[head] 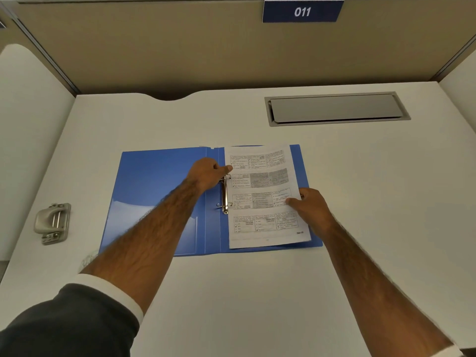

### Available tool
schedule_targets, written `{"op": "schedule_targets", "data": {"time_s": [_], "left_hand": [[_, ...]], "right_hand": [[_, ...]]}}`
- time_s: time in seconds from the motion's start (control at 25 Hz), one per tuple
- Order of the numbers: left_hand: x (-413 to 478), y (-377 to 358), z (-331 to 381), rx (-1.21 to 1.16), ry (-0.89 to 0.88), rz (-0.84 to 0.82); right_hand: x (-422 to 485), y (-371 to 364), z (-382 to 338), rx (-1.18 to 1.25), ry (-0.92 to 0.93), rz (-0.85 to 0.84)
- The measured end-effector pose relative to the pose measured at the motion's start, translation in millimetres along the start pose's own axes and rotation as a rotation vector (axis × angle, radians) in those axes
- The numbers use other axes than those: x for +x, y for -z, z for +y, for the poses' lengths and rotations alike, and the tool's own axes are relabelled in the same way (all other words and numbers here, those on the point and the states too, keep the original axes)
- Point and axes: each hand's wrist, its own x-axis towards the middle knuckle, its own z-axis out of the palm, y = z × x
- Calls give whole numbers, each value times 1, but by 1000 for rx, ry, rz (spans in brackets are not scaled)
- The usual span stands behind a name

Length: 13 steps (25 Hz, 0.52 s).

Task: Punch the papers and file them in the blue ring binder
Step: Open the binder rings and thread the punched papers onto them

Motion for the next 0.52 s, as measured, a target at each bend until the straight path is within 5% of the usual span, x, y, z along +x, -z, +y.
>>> {"op": "schedule_targets", "data": {"time_s": [0.32,0.52], "left_hand": [[9,-2,7,232,-13,-57],[13,0,3,315,37,-73]], "right_hand": [[-9,5,21,-389,-140,267],[-43,-34,-1,-619,89,533]]}}
